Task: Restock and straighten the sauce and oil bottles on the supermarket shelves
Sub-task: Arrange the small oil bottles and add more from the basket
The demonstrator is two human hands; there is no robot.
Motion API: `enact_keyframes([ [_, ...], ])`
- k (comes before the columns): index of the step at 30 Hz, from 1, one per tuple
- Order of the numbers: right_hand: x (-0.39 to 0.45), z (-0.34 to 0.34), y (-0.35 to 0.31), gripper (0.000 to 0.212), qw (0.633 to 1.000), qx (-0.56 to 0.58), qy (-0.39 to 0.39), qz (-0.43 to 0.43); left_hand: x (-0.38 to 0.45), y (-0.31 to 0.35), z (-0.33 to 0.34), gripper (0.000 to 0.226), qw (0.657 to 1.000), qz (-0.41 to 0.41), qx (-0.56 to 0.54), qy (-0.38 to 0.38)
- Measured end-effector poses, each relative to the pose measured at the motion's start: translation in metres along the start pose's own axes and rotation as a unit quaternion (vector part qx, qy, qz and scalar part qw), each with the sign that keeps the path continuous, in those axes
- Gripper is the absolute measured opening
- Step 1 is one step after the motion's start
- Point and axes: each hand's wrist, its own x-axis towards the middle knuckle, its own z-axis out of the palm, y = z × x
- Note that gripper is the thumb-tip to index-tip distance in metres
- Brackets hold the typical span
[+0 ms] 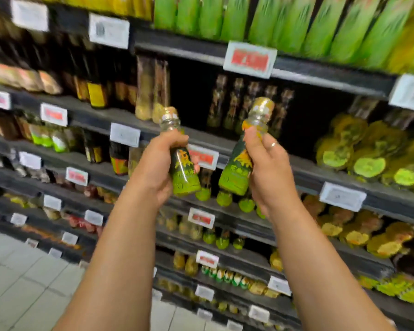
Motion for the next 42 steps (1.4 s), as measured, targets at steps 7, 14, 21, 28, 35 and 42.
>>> enact_keyframes([
  [7, 0.02, 0.025, -0.015, 0.046, 0.999, 0.001, 0.03, 0.033, 0.059, 0.038, 0.037, 0.014, 0.991, 0.08, 0.065, -0.079],
  [14, 0.063, -0.033, 0.008, 0.033, 0.996, -0.033, 0.051, 0.068, 0.11, 0.03, 0.03, 0.01, 0.941, 0.035, 0.304, -0.146],
  [21, 0.107, -0.079, 0.023, 0.029, 0.992, -0.037, 0.096, 0.069, 0.144, 0.042, 0.018, 0.023, 0.914, 0.095, 0.391, -0.054],
  [28, 0.141, -0.091, 0.03, 0.039, 0.985, -0.062, 0.147, 0.061, 0.186, 0.033, 0.006, 0.014, 0.877, 0.186, 0.442, 0.03],
  [35, 0.151, -0.104, 0.037, 0.057, 0.957, -0.187, 0.22, 0.014, 0.236, 0.028, -0.007, 0.022, 0.855, 0.231, 0.464, 0.014],
  [42, 0.164, -0.125, 0.04, 0.012, 0.922, -0.261, 0.28, -0.053, 0.27, 0.027, -0.014, 0.04, 0.832, 0.226, 0.507, -0.003],
])
